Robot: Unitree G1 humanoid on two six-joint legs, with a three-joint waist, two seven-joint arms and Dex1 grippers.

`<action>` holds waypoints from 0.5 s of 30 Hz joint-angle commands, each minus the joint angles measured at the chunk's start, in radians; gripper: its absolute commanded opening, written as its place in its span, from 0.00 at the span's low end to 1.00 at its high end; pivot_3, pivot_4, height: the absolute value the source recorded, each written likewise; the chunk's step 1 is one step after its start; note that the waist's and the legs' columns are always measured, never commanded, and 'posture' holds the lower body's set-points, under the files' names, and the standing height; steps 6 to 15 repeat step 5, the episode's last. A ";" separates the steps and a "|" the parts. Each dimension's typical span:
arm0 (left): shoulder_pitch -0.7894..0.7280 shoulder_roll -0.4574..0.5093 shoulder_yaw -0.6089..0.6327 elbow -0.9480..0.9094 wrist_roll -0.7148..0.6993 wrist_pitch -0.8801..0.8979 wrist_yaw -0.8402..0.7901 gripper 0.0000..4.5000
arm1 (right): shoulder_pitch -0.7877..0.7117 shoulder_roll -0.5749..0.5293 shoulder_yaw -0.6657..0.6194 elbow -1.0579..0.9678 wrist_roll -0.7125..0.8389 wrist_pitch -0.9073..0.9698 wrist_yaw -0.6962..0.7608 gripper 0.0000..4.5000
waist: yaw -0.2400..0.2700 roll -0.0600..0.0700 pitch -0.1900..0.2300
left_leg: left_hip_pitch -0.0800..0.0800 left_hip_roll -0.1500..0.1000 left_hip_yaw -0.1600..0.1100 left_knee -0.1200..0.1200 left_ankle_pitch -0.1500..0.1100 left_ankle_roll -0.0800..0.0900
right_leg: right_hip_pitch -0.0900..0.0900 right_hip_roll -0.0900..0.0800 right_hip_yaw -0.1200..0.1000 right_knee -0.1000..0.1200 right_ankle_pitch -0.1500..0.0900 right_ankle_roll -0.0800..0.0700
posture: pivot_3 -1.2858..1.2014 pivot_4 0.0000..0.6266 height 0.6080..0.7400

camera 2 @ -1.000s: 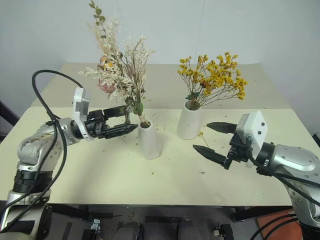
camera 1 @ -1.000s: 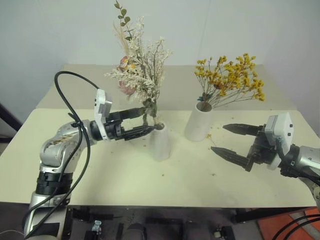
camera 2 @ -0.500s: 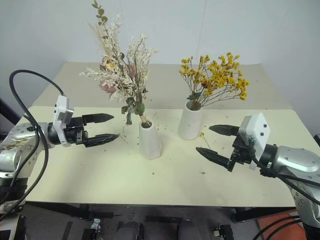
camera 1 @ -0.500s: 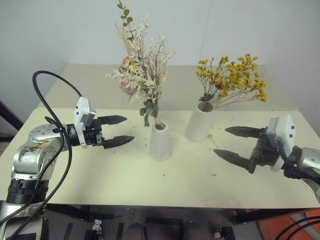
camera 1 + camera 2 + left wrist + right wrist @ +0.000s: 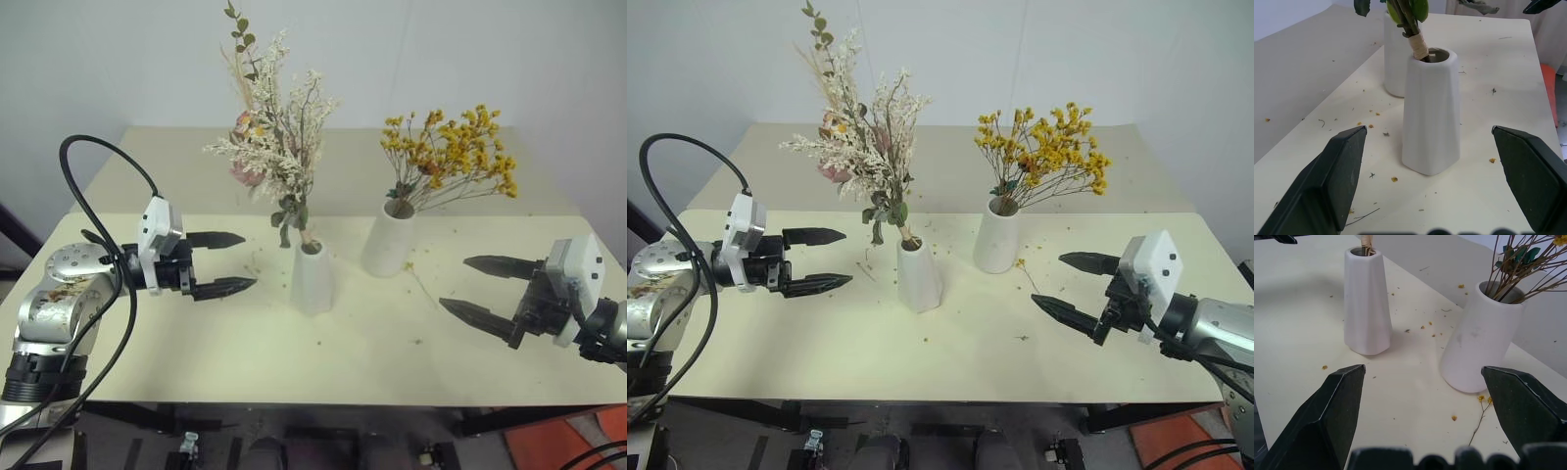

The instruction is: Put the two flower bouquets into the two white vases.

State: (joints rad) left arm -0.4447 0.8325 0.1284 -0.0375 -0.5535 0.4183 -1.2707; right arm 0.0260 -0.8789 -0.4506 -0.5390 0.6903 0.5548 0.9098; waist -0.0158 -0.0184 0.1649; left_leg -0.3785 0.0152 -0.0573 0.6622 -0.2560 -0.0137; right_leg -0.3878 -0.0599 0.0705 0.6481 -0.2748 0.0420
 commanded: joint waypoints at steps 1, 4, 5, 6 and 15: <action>-0.012 0.006 0.019 -0.012 -0.011 -0.016 -0.008 0.99 | -0.006 -0.012 -0.039 -0.016 0.005 -0.017 -0.004 1.00 | 0.000 0.000 0.000 | 0.000 0.000 0.000 0.000 0.000 0.000 | 0.000 0.000 0.000 0.000 0.000 0.000 | 0.52 0.24 1.00; -0.018 0.002 0.016 -0.013 -0.014 -0.014 -0.010 0.99 | -0.002 -0.012 -0.041 -0.016 0.002 -0.017 -0.006 1.00 | 0.000 0.000 0.000 | 0.000 0.000 0.000 0.000 0.000 0.000 | 0.000 0.000 0.000 0.000 0.000 0.000 | 0.52 0.24 1.00; -0.020 0.000 0.016 -0.013 -0.015 -0.014 -0.011 0.99 | -0.001 -0.012 -0.041 -0.015 0.001 -0.018 -0.006 1.00 | 0.000 0.000 0.000 | 0.000 0.000 0.000 0.000 0.000 0.000 | 0.000 0.000 0.000 0.000 0.000 0.000 | 0.52 0.24 1.00; -0.020 0.000 0.016 -0.013 -0.015 -0.014 -0.011 0.99 | -0.001 -0.012 -0.041 -0.015 0.001 -0.018 -0.006 1.00 | 0.000 0.000 0.000 | 0.000 0.000 0.000 0.000 0.000 0.000 | 0.000 0.000 0.000 0.000 0.000 0.000 | 0.52 0.24 1.00; -0.020 0.000 0.016 -0.013 -0.015 -0.014 -0.011 0.99 | -0.001 -0.012 -0.041 -0.015 0.001 -0.018 -0.006 1.00 | 0.000 0.000 0.000 | 0.000 0.000 0.000 0.000 0.000 0.000 | 0.000 0.000 0.000 0.000 0.000 0.000 | 0.52 0.24 1.00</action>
